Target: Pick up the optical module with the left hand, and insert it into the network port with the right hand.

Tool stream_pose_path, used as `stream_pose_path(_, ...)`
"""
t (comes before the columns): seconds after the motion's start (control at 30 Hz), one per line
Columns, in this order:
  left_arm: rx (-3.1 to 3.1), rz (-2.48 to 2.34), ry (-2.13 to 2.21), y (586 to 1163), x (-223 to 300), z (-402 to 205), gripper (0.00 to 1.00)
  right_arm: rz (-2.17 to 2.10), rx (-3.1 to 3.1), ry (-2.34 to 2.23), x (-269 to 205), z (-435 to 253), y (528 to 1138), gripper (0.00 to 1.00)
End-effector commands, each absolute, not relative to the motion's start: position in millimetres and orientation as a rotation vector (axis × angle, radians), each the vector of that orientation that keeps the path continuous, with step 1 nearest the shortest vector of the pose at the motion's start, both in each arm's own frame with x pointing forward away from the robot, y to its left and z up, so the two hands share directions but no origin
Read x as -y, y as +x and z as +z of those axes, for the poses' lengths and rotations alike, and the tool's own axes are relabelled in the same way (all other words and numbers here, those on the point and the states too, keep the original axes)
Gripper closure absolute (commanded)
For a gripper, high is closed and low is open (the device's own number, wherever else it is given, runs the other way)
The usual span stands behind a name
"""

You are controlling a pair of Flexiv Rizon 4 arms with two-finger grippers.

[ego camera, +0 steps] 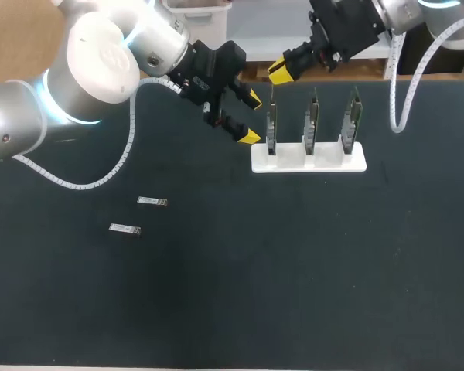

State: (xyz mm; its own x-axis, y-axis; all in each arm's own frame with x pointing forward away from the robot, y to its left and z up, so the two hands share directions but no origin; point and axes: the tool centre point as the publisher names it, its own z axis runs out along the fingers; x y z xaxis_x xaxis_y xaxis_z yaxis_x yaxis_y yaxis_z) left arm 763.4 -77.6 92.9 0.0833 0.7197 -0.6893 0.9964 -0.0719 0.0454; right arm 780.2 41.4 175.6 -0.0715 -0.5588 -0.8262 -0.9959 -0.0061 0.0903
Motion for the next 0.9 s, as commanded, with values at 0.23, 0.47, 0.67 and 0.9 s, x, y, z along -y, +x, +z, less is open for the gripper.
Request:
stream_pose_path(0.23, -1.691, -0.69, 1.847, 762.0, 77.5, 93.3, 0.0, 0.963, -1.698, -1.626, -43.5, 172.0, 781.6, 1.0)
stream_pose_path(0.47, -1.691, -0.69, 1.847, 762.0, 77.5, 93.3, 0.0, 0.938, -1.693, -1.624, -44.1, 174.5, 780.2, 1.0)
stream_pose_path(0.67, -1.691, -0.69, 1.847, 762.0, 77.5, 93.3, 0.0, 0.924, -1.675, -1.619, -44.1, 180.0, 780.7, 1.0)
stream_pose_path(0.9, -1.691, -0.69, 1.847, 762.0, 77.5, 93.3, 0.0, 0.933, -1.679, -1.625, -44.4, 177.2, 779.6, 1.0)
